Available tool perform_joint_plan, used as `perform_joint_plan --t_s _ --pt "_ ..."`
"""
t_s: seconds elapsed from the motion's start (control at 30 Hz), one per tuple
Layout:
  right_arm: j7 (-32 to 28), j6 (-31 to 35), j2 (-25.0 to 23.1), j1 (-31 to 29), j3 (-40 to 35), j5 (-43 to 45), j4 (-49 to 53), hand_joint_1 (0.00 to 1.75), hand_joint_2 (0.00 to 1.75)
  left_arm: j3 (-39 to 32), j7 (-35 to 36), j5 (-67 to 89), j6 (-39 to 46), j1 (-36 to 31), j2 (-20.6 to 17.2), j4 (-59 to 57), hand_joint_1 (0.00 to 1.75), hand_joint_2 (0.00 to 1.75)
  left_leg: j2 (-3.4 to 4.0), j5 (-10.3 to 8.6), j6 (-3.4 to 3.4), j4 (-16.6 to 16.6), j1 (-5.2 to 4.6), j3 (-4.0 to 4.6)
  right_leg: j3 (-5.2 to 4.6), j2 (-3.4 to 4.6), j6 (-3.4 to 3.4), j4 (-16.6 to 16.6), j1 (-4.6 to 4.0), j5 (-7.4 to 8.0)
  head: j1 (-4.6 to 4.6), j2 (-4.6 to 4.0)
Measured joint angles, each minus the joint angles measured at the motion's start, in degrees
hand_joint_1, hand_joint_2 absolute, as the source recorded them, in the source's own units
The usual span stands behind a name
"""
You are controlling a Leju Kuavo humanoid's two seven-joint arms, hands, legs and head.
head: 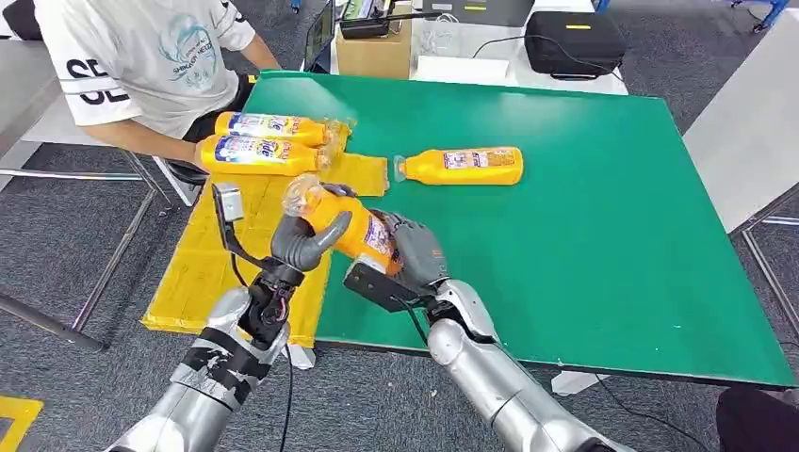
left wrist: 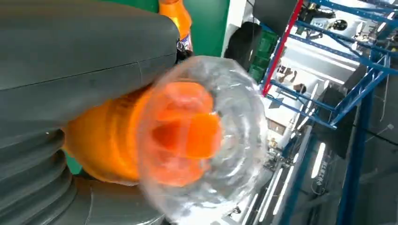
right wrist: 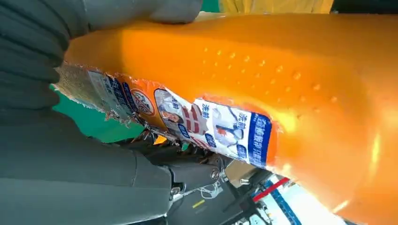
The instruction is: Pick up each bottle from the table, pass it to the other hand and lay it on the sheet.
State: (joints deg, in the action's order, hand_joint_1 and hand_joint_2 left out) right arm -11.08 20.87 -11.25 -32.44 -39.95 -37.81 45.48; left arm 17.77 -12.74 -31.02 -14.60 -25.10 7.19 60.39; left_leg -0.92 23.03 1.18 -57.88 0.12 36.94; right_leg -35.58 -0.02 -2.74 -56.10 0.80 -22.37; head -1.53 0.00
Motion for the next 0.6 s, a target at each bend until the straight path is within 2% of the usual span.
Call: perform_joint_plan --t_s 0.03,0.2,0.4,0.6 --pt "0.0 0.0 0.0 0.0 0.0 0.0 0.0 0.0 1.75 -0.1 0.0 -0.2 0.0 0.0 0.0 0.0 1.75 1.75 0.01 0.0 0.0 0.0 0.0 0.0 0.0 0.0 0.0 0.0 0.0 0.0 0.0 0.0" --pt "0.0 1.0 -0.1 0.1 0.4 2.1 0.1 0.0 1.75 -0.3 -0.8 0.0 2.7 0.0 0.0 0.0 1.75 1.75 -0.01 0.0 0.0 0.0 0.0 0.0 0.0 0.0 0.0 0.0 0.0 0.0 0.02 0.0" --pt "-1.3 5.9 0.5 3.7 5.0 8.7 6.8 0.0 1.75 -1.9 -9.7 18.4 21.9 -0.7 -1.2 -0.2 1.75 1.75 0.03 0.0 0.0 0.0 0.0 0.0 -0.08 0.01 0.0 0.0 0.0 0.0 0.0 0.0" --pt "-2.4 6.0 1.8 9.6 9.9 11.9 18.5 0.0 1.75 -3.3 -12.7 37.3 35.6 -3.0 -3.1 -2.7 1.75 1.75 0.02 -0.01 -0.02 0.0 0.01 0.02 -0.08 0.0 0.01 0.0 0.0 -0.01 0.0 0.0"
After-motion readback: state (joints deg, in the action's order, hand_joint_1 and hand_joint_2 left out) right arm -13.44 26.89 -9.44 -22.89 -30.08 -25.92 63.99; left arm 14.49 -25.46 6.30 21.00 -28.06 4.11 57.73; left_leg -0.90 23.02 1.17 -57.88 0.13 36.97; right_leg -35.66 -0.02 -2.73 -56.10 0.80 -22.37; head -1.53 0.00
